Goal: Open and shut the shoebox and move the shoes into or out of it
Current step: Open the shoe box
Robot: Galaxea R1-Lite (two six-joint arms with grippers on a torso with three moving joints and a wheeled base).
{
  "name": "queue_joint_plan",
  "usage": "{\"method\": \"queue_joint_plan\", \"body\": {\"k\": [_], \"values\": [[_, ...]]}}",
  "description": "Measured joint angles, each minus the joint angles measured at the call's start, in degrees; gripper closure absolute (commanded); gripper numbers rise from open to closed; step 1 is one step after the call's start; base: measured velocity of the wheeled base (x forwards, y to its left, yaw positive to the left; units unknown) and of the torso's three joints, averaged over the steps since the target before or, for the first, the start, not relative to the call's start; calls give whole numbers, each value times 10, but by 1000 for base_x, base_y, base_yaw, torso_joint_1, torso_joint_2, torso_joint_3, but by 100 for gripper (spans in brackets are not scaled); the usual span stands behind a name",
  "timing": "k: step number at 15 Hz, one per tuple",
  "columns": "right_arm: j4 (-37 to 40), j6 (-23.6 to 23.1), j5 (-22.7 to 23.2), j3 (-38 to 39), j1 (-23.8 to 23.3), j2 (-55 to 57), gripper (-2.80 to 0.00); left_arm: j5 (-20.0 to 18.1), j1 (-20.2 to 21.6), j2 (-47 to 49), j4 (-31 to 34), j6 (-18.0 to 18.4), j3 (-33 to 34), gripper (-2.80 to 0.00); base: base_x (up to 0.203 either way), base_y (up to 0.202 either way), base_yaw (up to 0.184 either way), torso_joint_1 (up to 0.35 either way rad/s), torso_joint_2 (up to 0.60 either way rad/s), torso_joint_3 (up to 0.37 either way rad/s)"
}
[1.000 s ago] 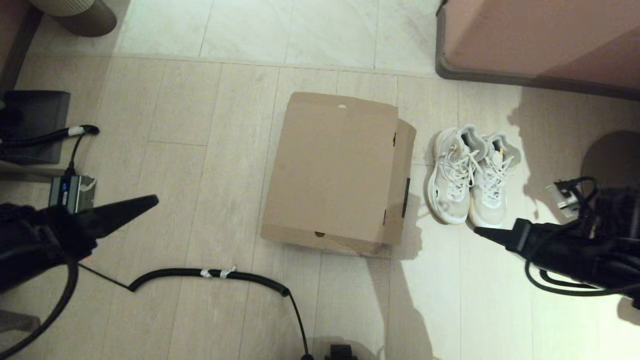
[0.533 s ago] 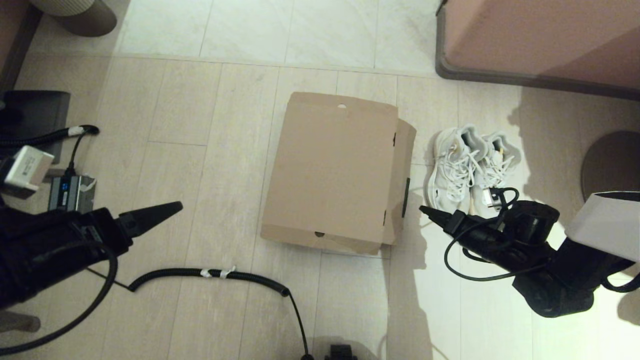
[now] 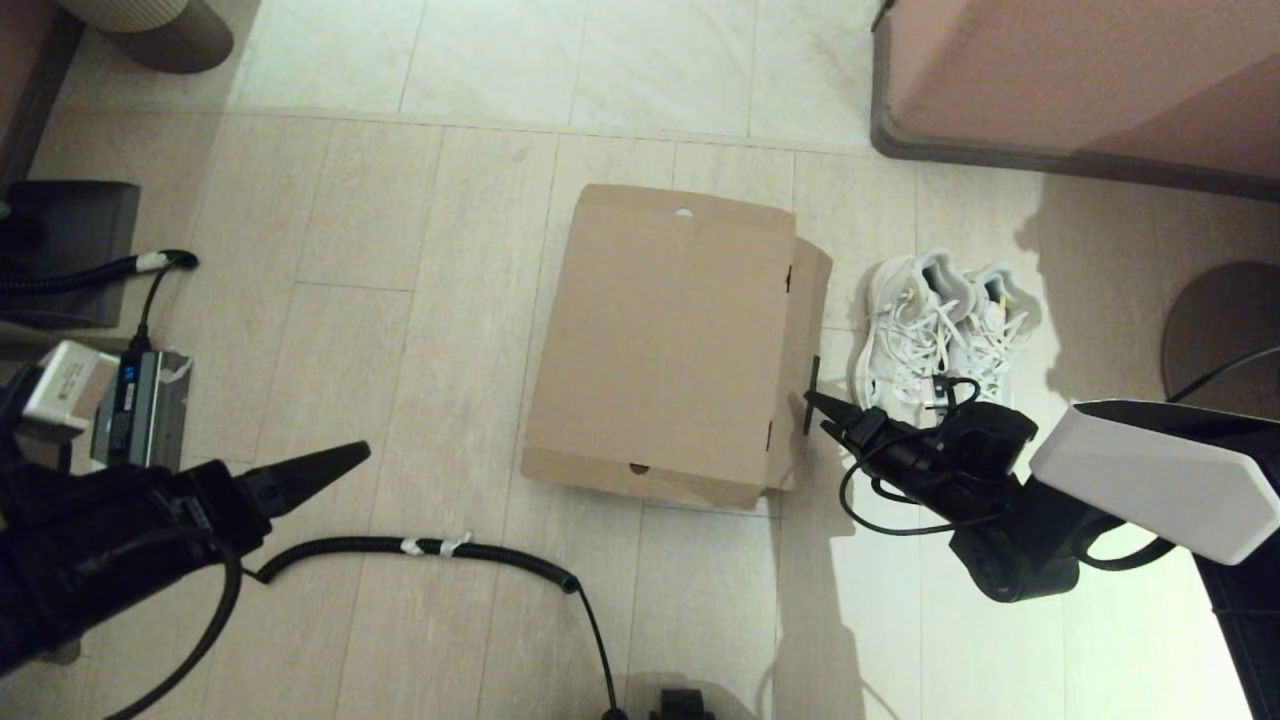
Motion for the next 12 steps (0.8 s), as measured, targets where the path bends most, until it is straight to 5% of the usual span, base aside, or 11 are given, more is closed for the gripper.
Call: {"method": "queue_joint_plan", "body": {"k": [7, 12], "values": [[0, 79, -1, -111, 0, 52, -280, 1, 0, -17, 0, -9, 25, -280, 0, 0, 0, 0, 0, 0], [0, 198, -20, -167, 0, 72, -280, 1, 0, -18, 0, -9, 22, -280, 0, 0, 0, 0, 0, 0]]}}
